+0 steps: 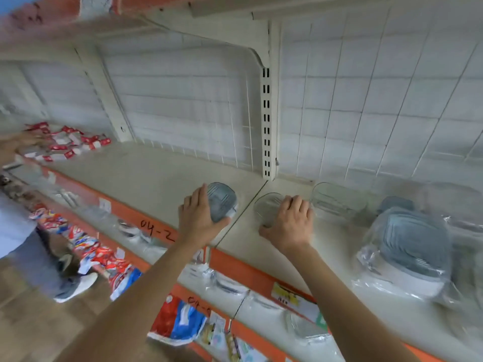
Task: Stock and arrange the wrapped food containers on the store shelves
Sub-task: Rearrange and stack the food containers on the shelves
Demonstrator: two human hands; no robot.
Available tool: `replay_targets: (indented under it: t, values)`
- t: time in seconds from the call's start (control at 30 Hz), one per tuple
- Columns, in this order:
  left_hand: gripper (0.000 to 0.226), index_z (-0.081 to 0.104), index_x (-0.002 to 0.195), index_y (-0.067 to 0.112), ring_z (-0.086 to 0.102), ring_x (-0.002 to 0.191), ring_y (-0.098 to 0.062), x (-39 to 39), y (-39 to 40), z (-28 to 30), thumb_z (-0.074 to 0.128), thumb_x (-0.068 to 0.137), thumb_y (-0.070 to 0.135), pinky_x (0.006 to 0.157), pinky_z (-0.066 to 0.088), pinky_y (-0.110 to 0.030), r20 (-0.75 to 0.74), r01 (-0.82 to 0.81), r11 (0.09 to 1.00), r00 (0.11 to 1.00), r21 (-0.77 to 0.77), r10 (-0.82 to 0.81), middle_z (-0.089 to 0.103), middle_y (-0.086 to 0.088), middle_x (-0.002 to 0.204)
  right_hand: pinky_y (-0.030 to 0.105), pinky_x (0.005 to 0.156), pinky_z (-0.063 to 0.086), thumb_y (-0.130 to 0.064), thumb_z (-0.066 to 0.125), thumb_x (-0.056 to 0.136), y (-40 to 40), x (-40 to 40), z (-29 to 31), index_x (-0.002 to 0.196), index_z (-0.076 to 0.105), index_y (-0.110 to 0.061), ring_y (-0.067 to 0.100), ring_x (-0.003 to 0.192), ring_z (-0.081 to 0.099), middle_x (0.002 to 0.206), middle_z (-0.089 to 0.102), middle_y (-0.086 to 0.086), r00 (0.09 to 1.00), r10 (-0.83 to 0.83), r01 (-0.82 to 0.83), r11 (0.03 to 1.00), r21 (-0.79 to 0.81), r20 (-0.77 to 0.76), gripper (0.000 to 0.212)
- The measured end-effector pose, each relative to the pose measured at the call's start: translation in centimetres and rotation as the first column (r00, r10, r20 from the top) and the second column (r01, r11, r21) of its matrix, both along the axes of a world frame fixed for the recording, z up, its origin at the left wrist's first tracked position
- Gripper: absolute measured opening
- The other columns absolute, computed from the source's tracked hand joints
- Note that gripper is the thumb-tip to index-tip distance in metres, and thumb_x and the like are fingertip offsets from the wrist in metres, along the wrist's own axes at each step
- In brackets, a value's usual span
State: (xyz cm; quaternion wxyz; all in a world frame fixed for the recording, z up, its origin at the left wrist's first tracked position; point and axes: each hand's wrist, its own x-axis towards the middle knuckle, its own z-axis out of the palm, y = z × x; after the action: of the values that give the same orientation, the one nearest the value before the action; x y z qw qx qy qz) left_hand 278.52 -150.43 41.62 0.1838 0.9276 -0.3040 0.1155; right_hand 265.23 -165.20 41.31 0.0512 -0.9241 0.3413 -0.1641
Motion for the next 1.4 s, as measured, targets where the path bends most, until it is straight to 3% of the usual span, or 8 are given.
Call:
replay_targets:
  t: [0.23, 0.43, 0.6, 0.7, 0.87, 1.13, 1.27, 1.4]
  values:
    - [0.103, 0.038, 0.140, 0.003, 0.042, 0.116, -0.028, -5.8, 2.5, 2.2, 0.087, 0.057, 0.037, 0.096, 0.034, -0.038, 0.341, 0.168, 0.976, 0.933, -0.136, -0.113, 0.050, -0.013, 0.129, 0.033, 0.099, 0.023, -0.045, 0.073, 0.066, 3.5, -4.3, 1.8, 0.133, 0.035, -0.008, 0.028, 0.116, 0.036, 0.126, 0.039, 0.009, 0.962, 0.099, -0.089, 0.995, -0.049, 0.254, 0.085]
    - [0.103, 0.032, 0.140, -0.004, 0.042, 0.119, -0.034, -10.2, 8.6, 2.6, 0.088, 0.060, 0.029, 0.101, 0.033, -0.039, 0.278, 0.261, 0.885, 0.947, -0.385, -0.159, 0.040, -0.021, 0.128, 0.042, 0.082, 0.043, -0.034, 0.088, 0.047, 9.7, -10.0, 3.1, 0.122, 0.052, 0.003, 0.039, 0.097, 0.053, 0.112, 0.054, 0.020, 0.884, 0.151, -0.075, 0.980, -0.184, 0.443, 0.091]
    - [0.092, 0.043, 0.134, 0.000, 0.042, 0.118, -0.030, -15.2, 14.9, -1.4, 0.087, 0.057, 0.023, 0.098, 0.038, -0.043, 0.164, 0.278, 0.883, 0.959, -0.379, -0.231, 0.042, -0.018, 0.128, 0.042, 0.080, 0.048, -0.040, 0.086, 0.045, 16.0, -16.7, 0.2, 0.120, 0.054, 0.001, 0.037, 0.093, 0.056, 0.109, 0.055, 0.018, 0.932, 0.220, -0.147, 0.956, -0.256, 0.288, 0.091]
    - [0.089, 0.042, 0.134, 0.004, 0.043, 0.118, -0.030, -18.1, 15.8, -3.9, 0.084, 0.058, 0.025, 0.098, 0.034, -0.038, 0.078, 0.389, 0.896, 0.921, -0.213, -0.381, 0.042, -0.014, 0.129, 0.043, 0.085, 0.048, -0.038, 0.087, 0.047, 17.9, -21.9, -2.4, 0.123, 0.054, 0.001, 0.038, 0.098, 0.055, 0.113, 0.055, 0.018, 0.978, 0.185, -0.166, 0.970, -0.180, 0.098, 0.091]
    - [0.087, 0.038, 0.137, 0.013, 0.037, 0.122, -0.026, -21.9, 14.7, -7.9, 0.076, 0.063, 0.037, 0.097, 0.029, -0.031, -0.006, 0.533, 0.842, 0.845, 0.083, -0.534, 0.039, -0.004, 0.133, 0.033, 0.105, 0.026, -0.046, 0.069, 0.072, 18.4, -28.3, -6.6, 0.142, 0.030, -0.008, 0.029, 0.125, 0.035, 0.137, 0.036, 0.009, 0.978, 0.145, -0.155, 0.986, -0.056, -0.150, 0.088]
    - [0.087, 0.036, 0.135, 0.015, 0.041, 0.120, -0.020, -23.7, 10.8, -12.7, 0.076, 0.063, 0.046, 0.096, 0.034, -0.032, -0.232, 0.566, 0.749, 0.824, 0.343, -0.517, 0.043, 0.000, 0.131, 0.033, 0.110, 0.010, -0.059, 0.063, 0.072, 15.5, -32.3, -12.9, 0.145, 0.021, -0.020, 0.019, 0.132, 0.024, 0.143, 0.028, -0.003, 0.965, -0.053, 0.072, 0.995, 0.067, -0.259, 0.093]
    - [0.101, 0.026, 0.144, 0.011, 0.040, 0.127, -0.022, -23.2, 7.2, -14.9, 0.080, 0.065, 0.044, 0.103, 0.034, -0.033, -0.314, 0.632, 0.720, 0.772, 0.286, -0.553, 0.041, -0.005, 0.141, 0.031, 0.109, 0.013, -0.058, 0.064, 0.073, 11.9, -32.9, -15.7, 0.144, 0.021, -0.022, 0.019, 0.131, 0.028, 0.142, 0.033, -0.003, 0.955, -0.123, 0.148, 0.986, 0.075, -0.269, 0.091]
    - [0.092, 0.033, 0.137, 0.014, 0.044, 0.121, -0.023, -22.6, 2.0, -18.5, 0.081, 0.065, 0.043, 0.096, 0.038, -0.032, -0.299, 0.662, 0.710, 0.746, 0.240, -0.595, 0.043, -0.006, 0.135, 0.028, 0.106, 0.016, -0.052, 0.073, 0.069, 6.8, -32.1, -19.1, 0.134, 0.033, -0.018, 0.019, 0.128, 0.032, 0.136, 0.040, -0.003, 0.957, -0.193, 0.218, 0.971, 0.096, -0.217, 0.083]
